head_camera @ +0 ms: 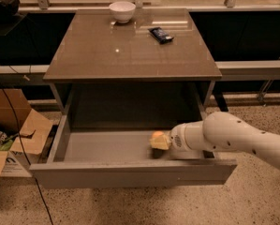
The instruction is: Place orange into top drawer
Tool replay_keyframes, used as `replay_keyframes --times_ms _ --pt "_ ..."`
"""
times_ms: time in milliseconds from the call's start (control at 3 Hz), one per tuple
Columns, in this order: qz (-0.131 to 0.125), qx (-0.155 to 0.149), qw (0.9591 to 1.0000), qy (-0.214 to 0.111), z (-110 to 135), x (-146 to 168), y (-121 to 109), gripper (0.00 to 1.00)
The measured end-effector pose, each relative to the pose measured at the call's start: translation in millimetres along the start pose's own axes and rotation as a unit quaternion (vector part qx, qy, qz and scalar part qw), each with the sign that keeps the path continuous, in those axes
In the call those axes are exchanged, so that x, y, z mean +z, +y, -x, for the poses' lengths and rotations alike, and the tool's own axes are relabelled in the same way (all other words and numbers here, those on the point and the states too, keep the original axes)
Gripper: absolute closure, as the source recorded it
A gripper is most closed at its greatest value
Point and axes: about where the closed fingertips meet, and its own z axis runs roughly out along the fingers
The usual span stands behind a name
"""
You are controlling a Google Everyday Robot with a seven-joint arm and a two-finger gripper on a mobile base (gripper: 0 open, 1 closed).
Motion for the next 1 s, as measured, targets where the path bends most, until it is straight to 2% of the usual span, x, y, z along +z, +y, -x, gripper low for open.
replay_keyframes --times_ms 667,1000 --pt "-0.018 0.011 0.9997 0.01 -15.2 14.6 -14.7 0.16" --pt "-0.018 0.011 0.9997 0.01 -15.2 14.7 -14.7 0.0"
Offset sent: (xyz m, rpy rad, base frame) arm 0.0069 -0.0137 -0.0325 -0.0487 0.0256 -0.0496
